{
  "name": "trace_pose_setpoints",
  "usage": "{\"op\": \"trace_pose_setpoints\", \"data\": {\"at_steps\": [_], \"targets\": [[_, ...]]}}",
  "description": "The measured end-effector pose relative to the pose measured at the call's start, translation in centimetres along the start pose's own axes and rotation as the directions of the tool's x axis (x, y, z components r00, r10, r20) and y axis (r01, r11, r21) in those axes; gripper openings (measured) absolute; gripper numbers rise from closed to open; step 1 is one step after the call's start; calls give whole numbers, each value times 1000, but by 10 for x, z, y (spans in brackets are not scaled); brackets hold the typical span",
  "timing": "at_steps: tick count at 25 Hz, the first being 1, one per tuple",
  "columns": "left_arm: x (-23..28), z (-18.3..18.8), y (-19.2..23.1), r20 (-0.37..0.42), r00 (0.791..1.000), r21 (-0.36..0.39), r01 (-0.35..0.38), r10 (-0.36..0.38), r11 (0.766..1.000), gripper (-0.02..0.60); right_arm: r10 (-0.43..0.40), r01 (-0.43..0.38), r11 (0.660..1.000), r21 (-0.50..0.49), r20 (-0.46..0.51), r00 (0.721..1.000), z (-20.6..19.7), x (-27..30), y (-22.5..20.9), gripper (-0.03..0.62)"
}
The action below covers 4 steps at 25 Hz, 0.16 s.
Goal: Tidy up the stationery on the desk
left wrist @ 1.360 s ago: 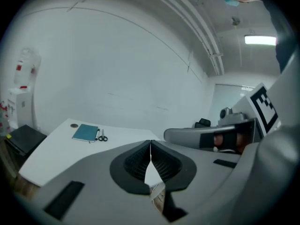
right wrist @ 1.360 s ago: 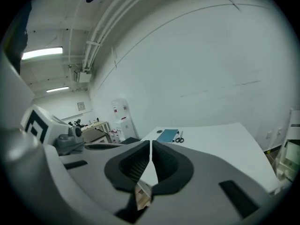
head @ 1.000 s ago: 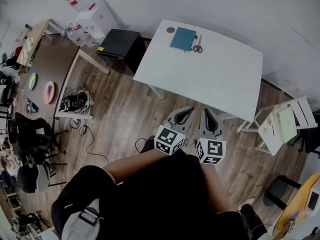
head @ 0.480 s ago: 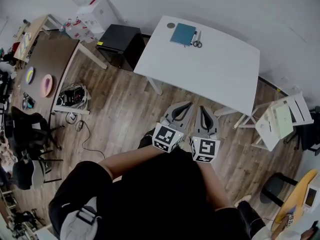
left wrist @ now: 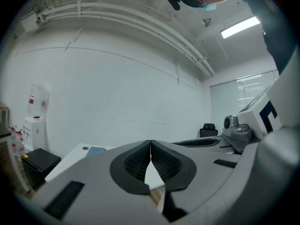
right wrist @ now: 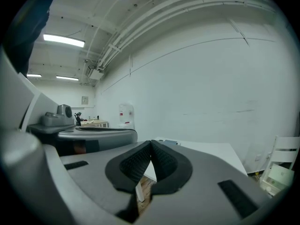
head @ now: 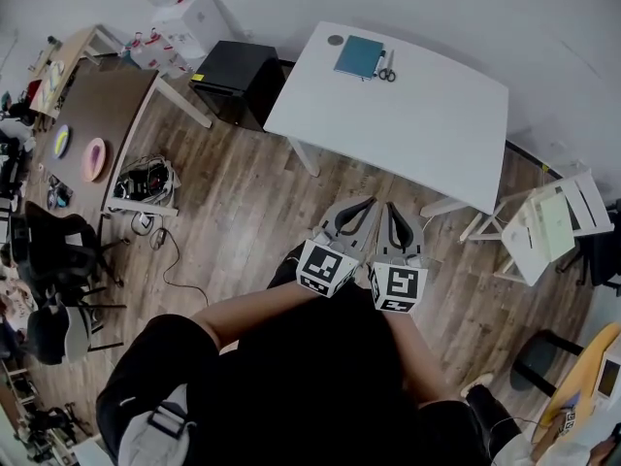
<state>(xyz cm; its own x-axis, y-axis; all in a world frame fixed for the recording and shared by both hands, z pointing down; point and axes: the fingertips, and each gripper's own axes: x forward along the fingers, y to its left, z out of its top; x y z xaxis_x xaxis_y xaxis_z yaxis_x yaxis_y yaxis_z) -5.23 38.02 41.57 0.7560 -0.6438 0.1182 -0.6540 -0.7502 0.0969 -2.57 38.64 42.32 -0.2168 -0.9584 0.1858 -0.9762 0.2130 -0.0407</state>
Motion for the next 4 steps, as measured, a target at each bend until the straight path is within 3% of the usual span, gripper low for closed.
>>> {"op": "trace_pose_setpoints", "data": {"at_steps": [4], "targets": [[1,-1,-5,-4,1000,3,7,-7,1000,14,-8,8,1000,4,-12,1000,-4,-5,-4,32]]}}
